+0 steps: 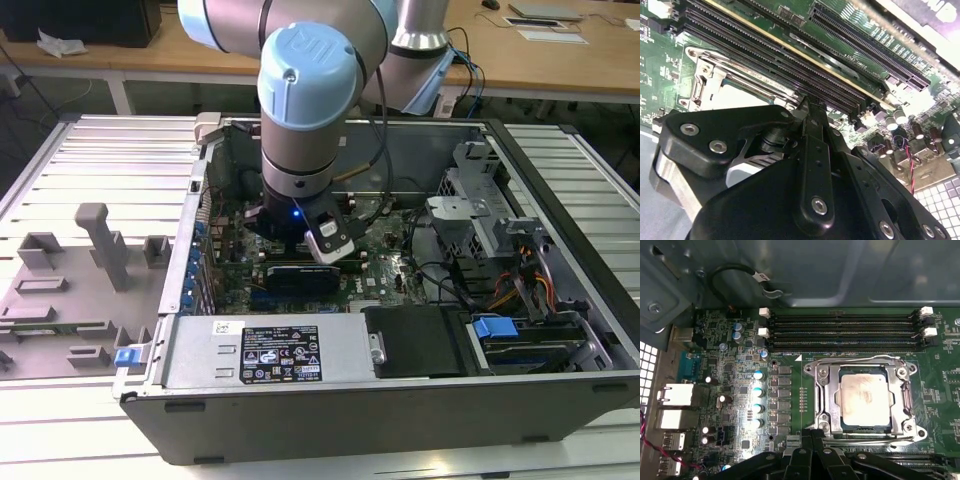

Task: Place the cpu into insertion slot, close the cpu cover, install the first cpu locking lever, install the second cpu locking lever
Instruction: 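Install the second cpu locking lever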

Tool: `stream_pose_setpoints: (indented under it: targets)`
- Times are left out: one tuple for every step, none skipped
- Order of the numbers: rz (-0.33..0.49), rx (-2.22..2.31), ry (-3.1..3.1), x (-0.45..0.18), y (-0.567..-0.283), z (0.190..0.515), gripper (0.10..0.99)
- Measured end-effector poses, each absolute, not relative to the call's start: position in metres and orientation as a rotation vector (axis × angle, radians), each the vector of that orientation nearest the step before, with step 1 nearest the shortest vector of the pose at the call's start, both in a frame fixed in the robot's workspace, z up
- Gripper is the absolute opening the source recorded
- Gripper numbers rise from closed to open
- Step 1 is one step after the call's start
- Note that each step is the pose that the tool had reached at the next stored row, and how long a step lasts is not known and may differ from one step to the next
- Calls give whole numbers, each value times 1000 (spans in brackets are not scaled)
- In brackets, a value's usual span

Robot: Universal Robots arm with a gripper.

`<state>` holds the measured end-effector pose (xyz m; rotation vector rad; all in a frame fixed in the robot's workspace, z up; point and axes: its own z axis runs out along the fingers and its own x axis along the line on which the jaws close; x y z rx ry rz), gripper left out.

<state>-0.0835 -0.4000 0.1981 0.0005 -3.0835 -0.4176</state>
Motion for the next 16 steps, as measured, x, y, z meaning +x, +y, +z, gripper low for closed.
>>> stream_pose_setpoints:
  targets:
    - [-417,1,-3083,-84,-400,198,106]
    - [-417,3,-3083,-84,-400,197,106]
    - [-417,5,-3083,-84,-400,195,106]
    - [-417,5,-3083,-84,-400,195,106]
    - [-417,5,-3083,-84,-400,195,106]
    - [-417,6,-3083,-84,-400,195,106]
    - [-417,6,-3083,-84,-400,195,106]
    - [-417,5,-3083,-84,-400,195,106]
    - [-417,5,-3083,-84,-400,195,106]
    - [-417,5,-3083,-84,-399,195,106]
    - [-417,6,-3083,-84,-399,196,106]
    - [-417,5,-3083,-84,-399,197,106]
    - [-417,6,-3083,-84,-399,198,106]
    - [-415,6,-3083,-84,-399,199,106]
    - [-415,5,-3083,-84,-399,200,106]
    - [-414,5,-3084,-84,-399,201,106]
